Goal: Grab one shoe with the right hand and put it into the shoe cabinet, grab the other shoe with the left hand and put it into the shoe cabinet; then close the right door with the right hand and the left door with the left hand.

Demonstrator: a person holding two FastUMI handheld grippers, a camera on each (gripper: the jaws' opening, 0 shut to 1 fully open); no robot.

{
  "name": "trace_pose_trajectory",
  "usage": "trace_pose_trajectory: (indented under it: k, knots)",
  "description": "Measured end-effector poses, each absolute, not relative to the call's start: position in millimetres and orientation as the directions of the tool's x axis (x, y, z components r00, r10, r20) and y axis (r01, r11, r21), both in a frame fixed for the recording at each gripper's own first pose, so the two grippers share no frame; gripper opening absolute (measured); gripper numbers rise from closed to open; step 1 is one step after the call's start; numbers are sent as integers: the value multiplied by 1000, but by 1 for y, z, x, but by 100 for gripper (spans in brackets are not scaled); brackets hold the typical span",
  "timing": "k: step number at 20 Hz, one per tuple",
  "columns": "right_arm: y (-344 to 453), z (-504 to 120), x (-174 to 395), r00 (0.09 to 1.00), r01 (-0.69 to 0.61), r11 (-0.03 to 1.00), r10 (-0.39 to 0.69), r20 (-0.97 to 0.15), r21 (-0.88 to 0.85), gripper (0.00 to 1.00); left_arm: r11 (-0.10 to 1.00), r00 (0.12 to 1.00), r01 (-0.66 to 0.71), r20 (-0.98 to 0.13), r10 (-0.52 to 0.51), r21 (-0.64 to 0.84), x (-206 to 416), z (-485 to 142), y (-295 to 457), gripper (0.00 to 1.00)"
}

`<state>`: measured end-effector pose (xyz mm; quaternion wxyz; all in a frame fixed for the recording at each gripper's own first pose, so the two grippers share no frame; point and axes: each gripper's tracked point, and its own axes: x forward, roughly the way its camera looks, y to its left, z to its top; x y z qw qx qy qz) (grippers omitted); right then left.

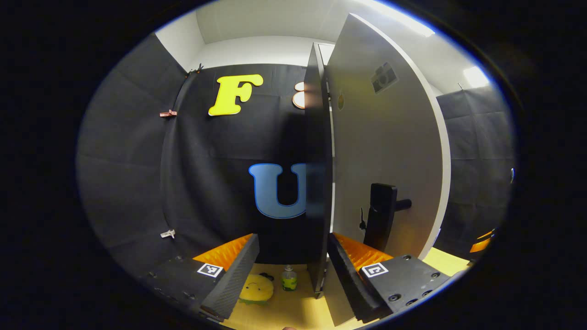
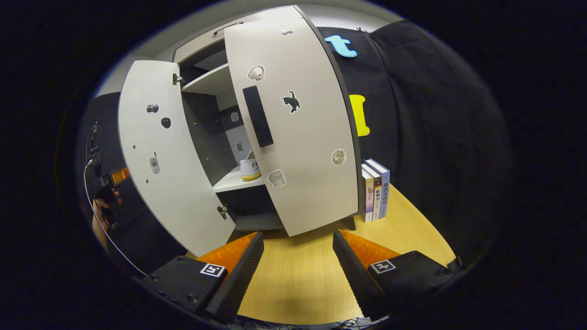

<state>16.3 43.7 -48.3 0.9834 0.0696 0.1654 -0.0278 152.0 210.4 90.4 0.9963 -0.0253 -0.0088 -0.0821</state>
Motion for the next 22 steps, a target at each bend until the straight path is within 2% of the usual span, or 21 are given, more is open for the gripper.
trace_pose_trajectory:
  k: [3,5,7,10,11,17,18,22]
  knots:
    - [36,-46,14,948,90,988,-48,-313,122,98,982,984,178,10,-178,-61,149,92,197,92]
    - [30,-48,12,948,100,986,-55,-314,130,98,976,978,209,-4,-209,-54,148,91,177,87]
    - [21,-52,13,947,109,984,-60,-316,141,98,972,973,232,-10,-232,-38,146,94,155,91]
    - [5,-48,13,949,119,980,-65,-307,159,98,971,972,234,-15,-235,-55,143,93,122,87]
    - [-3,-47,12,951,124,979,-71,-301,160,98,971,972,232,-16,-233,-56,143,94,113,91]
    - [-58,-44,5,949,174,974,-126,-290,144,98,956,957,289,-12,-290,-54,158,97,34,88]
    - [-69,-42,2,948,186,976,-148,-281,113,99,959,960,279,-3,-280,-48,161,98,23,92]
    - [-95,-40,-6,952,190,980,-168,-255,66,98,972,972,232,37,-230,-28,153,104,-22,92]
